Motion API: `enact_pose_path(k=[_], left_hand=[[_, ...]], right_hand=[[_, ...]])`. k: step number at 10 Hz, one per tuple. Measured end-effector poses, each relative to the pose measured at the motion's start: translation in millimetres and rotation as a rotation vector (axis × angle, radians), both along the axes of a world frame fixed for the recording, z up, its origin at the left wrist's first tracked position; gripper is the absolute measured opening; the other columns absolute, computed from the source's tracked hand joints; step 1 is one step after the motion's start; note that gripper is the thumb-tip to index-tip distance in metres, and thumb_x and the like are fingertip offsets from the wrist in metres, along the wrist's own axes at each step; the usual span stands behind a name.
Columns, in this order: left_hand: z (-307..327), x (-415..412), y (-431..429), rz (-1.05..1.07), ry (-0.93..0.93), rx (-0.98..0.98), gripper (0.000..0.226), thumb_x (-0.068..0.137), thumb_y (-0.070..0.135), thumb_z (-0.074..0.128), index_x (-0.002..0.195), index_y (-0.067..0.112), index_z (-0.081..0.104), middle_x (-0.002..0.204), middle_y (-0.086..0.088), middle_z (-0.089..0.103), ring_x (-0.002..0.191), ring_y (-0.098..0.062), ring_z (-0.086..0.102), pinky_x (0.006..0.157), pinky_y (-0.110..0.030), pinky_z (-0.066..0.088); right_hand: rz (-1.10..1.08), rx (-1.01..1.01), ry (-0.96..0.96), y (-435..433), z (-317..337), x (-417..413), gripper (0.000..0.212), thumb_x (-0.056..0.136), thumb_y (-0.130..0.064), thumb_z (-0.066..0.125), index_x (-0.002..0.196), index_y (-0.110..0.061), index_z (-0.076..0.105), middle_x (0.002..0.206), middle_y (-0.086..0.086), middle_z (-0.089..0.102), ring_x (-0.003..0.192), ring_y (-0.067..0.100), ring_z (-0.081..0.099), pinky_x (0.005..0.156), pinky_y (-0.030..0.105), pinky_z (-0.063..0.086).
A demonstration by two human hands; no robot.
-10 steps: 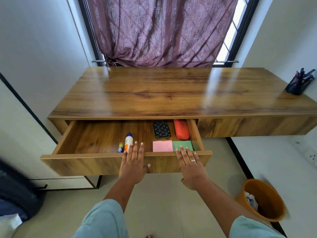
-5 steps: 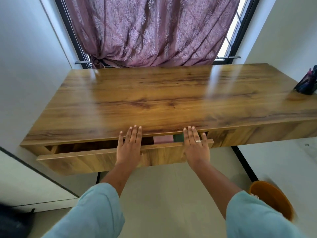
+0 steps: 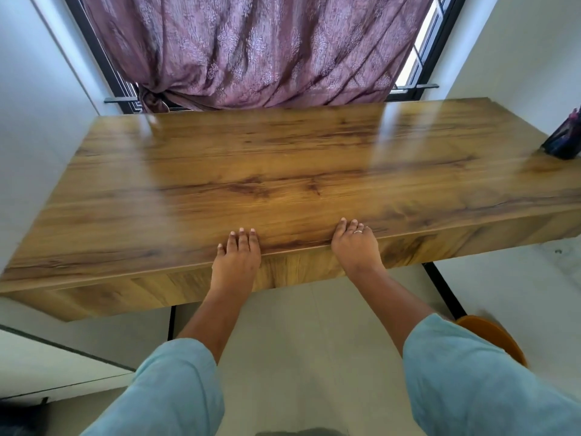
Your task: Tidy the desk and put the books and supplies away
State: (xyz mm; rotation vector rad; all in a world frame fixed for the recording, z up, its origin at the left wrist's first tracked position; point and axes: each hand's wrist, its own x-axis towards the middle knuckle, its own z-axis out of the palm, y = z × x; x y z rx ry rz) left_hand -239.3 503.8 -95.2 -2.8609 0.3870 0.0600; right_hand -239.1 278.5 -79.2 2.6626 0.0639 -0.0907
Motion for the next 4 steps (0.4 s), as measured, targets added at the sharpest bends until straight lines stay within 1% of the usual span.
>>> enact_pose_path(k=[1,2,3,4], left_hand=[[4.0,0.3,-1.0,0.003,0.007,0.025,0.073,0.098,0.020,0.050,0.149,-0.001,0.001,0.155,-0.024,0.017,0.143,-0.036,0.022,0.111,-0.046,0.031],[17.4,0.3,-10.4,0.063,0.061,0.012,0.067,0.095,0.009,0.052,0.148,-0.001,0.012,0.151,-0.023,0.027,0.139,-0.036,0.032,0.100,-0.041,0.044],[49.8,16.0,-28.2,0.124,0.138,-0.059,0.043,0.090,0.004,0.054,0.133,0.009,0.049,0.128,-0.009,0.057,0.115,-0.025,0.057,0.071,-0.030,0.048],[82.8,44.6,-42.9,0.158,0.268,-0.211,0.058,0.085,0.032,0.067,0.136,0.018,0.044,0.129,-0.005,0.056,0.115,-0.025,0.056,0.073,-0.033,0.044]], right_hand=[[0.015,-0.032,-0.016,-3.5,-2.6,0.8,0.049,0.098,0.003,0.029,0.144,0.012,0.018,0.140,0.035,0.038,0.129,0.042,0.045,0.105,0.045,0.038],[0.021,-0.021,0.008,-3.6,4.4,-2.3,0.050,0.098,0.003,0.030,0.145,0.010,0.015,0.142,0.035,0.036,0.130,0.041,0.044,0.104,0.043,0.038],[0.064,-0.018,0.077,-5.0,14.8,-4.7,0.051,0.101,-0.006,0.032,0.147,0.005,0.014,0.143,0.033,0.036,0.130,0.040,0.044,0.099,0.042,0.042],[0.103,0.123,0.119,-18.4,35.5,2.9,0.060,0.098,-0.053,0.033,0.138,-0.009,0.040,0.125,0.016,0.060,0.110,0.031,0.060,0.074,0.036,0.047]])
